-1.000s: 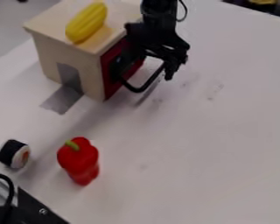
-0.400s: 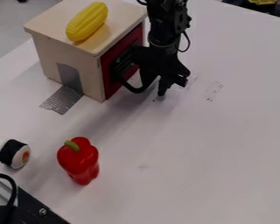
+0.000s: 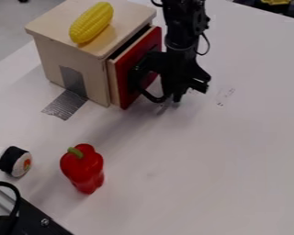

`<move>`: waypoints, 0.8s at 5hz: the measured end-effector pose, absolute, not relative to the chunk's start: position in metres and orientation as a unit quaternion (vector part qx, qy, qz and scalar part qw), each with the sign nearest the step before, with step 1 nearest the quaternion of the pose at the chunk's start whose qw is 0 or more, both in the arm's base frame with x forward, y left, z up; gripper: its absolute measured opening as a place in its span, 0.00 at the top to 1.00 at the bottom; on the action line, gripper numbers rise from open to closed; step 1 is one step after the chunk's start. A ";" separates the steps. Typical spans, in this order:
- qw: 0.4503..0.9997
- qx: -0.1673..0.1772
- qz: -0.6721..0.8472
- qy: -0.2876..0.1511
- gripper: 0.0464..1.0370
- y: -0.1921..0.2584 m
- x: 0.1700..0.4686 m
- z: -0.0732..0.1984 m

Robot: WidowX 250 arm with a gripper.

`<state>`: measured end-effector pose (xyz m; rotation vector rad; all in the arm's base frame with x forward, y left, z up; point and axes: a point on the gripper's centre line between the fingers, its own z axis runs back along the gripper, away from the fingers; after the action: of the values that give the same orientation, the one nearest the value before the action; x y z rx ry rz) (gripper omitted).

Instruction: Opens the drawer

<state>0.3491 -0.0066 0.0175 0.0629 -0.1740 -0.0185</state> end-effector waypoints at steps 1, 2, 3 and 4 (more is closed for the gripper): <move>0.995 0.017 -0.042 -0.089 0.92 -0.045 0.349 0.021; 0.995 0.011 -0.052 -0.090 0.89 -0.066 0.348 0.023; 0.993 0.016 -0.060 -0.098 0.66 -0.074 0.353 0.030; 0.993 0.033 -0.053 -0.100 0.34 -0.070 0.353 0.032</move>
<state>0.3534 -0.0702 0.0320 0.0662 -0.2001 -0.1054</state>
